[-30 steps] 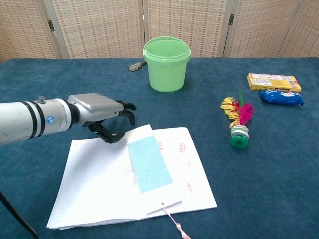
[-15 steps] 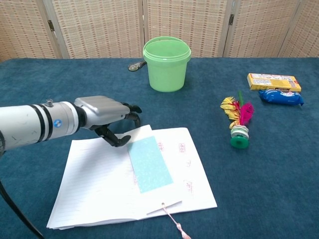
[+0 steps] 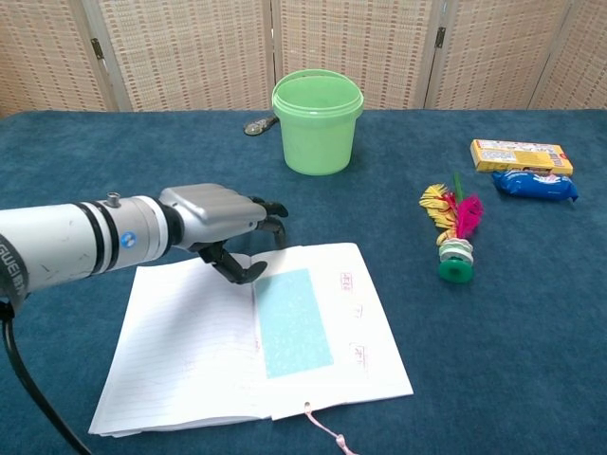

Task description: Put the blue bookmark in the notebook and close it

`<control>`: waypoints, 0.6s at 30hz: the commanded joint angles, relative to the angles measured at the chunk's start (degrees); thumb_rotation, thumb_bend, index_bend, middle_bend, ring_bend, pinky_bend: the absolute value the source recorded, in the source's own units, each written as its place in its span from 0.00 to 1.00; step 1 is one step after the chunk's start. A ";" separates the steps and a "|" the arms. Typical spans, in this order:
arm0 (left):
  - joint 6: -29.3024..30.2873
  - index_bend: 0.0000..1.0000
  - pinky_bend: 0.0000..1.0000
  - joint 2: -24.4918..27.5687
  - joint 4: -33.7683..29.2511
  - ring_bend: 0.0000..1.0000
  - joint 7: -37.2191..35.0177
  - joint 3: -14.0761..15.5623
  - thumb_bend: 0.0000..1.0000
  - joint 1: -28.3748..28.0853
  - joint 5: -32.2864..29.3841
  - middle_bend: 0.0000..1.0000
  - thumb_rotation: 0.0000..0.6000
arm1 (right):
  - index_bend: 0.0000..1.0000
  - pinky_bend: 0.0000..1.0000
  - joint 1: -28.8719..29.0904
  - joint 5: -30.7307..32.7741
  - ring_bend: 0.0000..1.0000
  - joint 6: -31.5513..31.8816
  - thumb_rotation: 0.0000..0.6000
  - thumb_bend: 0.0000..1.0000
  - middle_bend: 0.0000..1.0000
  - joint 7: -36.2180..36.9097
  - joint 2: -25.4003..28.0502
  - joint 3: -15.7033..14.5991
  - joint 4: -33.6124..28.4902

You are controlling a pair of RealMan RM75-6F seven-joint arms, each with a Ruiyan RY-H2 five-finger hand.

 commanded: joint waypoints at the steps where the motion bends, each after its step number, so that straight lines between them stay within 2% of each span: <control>1: 0.37 0.24 0.14 0.65 -0.73 0.00 -0.37 -0.01 0.55 0.23 0.59 0.03 0.60 | 0.16 0.14 0.01 -0.04 0.09 0.01 1.00 0.26 0.09 0.05 0.02 0.01 0.03; 5: 1.65 0.23 0.14 2.78 -3.35 0.00 -1.80 0.37 0.55 1.23 3.84 0.03 0.60 | 0.16 0.14 0.18 -0.15 0.09 -0.13 1.00 0.26 0.09 0.06 -0.02 0.07 0.11; 10: 3.32 0.21 0.14 6.03 -7.87 0.00 -4.41 1.78 0.55 2.93 11.30 0.03 0.63 | 0.16 0.14 0.48 -0.63 0.09 -0.34 1.00 0.26 0.09 -0.05 -0.17 -0.02 0.10; 13: 3.96 0.18 0.14 7.42 -10.70 0.00 -5.69 2.95 0.53 3.83 15.80 0.03 0.74 | 0.16 0.14 0.53 -0.81 0.09 -0.38 1.00 0.26 0.09 -0.18 -0.23 -0.10 0.04; 15: 4.14 0.16 0.14 8.07 -12.41 0.00 -6.54 3.55 0.48 4.31 18.27 0.03 0.84 | 0.16 0.14 0.51 -0.90 0.09 -0.32 1.00 0.26 0.09 -0.27 -0.23 -0.15 -0.01; 18: 4.17 0.13 0.14 8.43 -14.29 0.00 -7.59 4.18 0.41 4.73 21.76 0.03 0.88 | 0.16 0.14 0.41 -0.94 0.09 -0.17 1.00 0.26 0.09 -0.40 -0.18 -0.20 -0.13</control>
